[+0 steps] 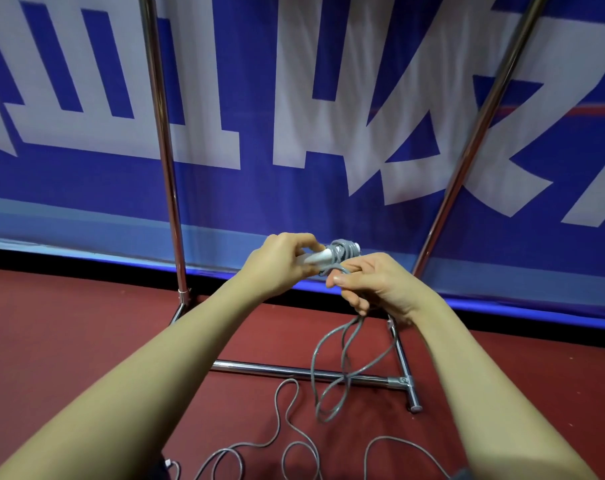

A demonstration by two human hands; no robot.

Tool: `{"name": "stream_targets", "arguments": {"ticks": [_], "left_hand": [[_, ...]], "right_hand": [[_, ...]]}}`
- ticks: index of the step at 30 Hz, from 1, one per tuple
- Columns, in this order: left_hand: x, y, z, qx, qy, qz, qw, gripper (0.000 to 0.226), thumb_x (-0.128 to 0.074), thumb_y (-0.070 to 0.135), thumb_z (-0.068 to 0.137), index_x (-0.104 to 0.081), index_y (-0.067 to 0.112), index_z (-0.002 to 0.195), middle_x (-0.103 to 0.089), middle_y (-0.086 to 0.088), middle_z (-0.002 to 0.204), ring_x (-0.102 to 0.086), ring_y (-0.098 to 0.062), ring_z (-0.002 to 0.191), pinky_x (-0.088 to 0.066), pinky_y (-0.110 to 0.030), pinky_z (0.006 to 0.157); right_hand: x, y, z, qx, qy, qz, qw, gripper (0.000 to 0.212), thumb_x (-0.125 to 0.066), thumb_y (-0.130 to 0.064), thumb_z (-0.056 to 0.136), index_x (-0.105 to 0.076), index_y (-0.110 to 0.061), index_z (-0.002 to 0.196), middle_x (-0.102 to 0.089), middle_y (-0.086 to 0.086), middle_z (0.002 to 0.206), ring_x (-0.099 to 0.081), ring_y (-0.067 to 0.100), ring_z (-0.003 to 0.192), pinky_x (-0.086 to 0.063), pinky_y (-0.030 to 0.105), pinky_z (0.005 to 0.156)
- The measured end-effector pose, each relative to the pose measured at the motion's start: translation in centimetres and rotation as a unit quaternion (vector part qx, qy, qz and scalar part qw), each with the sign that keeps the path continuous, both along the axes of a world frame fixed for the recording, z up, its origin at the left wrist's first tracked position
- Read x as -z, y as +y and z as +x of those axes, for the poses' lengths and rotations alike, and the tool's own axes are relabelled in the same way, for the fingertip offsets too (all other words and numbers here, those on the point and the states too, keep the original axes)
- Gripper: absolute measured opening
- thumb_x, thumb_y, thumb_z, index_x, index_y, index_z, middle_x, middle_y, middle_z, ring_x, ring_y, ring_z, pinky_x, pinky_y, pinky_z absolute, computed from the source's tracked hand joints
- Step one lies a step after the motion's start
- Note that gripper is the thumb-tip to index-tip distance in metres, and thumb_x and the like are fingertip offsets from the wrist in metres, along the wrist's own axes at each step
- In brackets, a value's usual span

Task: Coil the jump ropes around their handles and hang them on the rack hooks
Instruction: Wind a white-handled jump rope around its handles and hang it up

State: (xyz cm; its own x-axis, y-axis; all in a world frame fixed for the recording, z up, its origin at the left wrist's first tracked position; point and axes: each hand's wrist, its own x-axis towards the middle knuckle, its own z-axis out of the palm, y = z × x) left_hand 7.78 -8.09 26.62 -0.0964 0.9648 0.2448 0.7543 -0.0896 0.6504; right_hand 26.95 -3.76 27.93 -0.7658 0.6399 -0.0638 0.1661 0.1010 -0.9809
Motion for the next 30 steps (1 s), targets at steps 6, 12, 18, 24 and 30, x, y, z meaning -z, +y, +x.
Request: {"name": "stream_targets", "arguments": {"ticks": [6,12,18,24,30], "left_hand": [[-0.1,-0.6,-0.3,0.080,0.083,-0.101,0.988,0.013,-0.076,0.032,0.078,-0.066,0.038,0.085,-0.064,0.013,0.073,-0.059,-0.015,0.068,-0.050,-0.033,0.066],[-0.9,-1.1,-0.5,0.185,-0.018,-0.139,0.973,0.028,-0.079,0.006,0.074,-0.069,0.033,0.078,-0.070,-0.008,0.075,-0.056,-0.018,0.061,-0.051,-0.041,0.059],[-1.8,-1.6,-0.2,0.242,-0.087,-0.157,0.953,0.025,-0.082,0.010,0.069,-0.073,0.031,0.078,-0.069,-0.019,0.077,-0.055,-0.023,0.058,-0.045,-0.038,0.056],[-3.0,-2.1,0.8,0.218,-0.256,-0.088,0.938,0.022,-0.082,0.015,0.062,-0.067,0.020,0.078,-0.063,-0.016,0.064,-0.047,-0.017,0.042,-0.032,-0.019,0.038],[-3.0,-1.5,2.0,0.115,-0.425,0.012,0.898,0.025,-0.074,0.006,0.071,-0.052,0.008,0.083,-0.064,-0.026,0.076,-0.042,-0.014,0.042,-0.028,-0.017,0.040]], "right_hand": [[-0.4,0.3,0.3,0.068,-0.061,0.084,0.992,0.023,-0.066,-0.015,0.089,-0.066,-0.003,0.069,-0.045,0.000,0.045,-0.037,0.009,0.041,-0.036,0.020,0.045],[-0.5,0.7,0.6,0.142,-0.099,0.169,0.970,0.023,-0.076,-0.026,0.079,-0.070,-0.007,0.067,-0.046,-0.006,0.045,-0.036,0.011,0.048,-0.032,0.023,0.050],[-0.7,0.3,0.9,0.117,-0.080,0.164,0.976,0.023,-0.076,-0.025,0.079,-0.070,-0.005,0.071,-0.057,0.002,0.059,-0.043,0.011,0.056,-0.037,0.024,0.057],[-0.3,0.7,0.2,0.167,0.058,0.023,0.984,0.031,-0.057,-0.003,0.090,-0.053,-0.016,0.062,-0.049,-0.005,0.054,-0.042,0.008,0.050,-0.038,0.021,0.053],[0.0,0.5,-0.2,0.069,0.122,-0.061,0.988,0.023,-0.040,-0.010,0.101,-0.060,-0.002,0.092,-0.052,0.001,0.059,-0.044,0.010,0.050,-0.044,0.024,0.052]]}}
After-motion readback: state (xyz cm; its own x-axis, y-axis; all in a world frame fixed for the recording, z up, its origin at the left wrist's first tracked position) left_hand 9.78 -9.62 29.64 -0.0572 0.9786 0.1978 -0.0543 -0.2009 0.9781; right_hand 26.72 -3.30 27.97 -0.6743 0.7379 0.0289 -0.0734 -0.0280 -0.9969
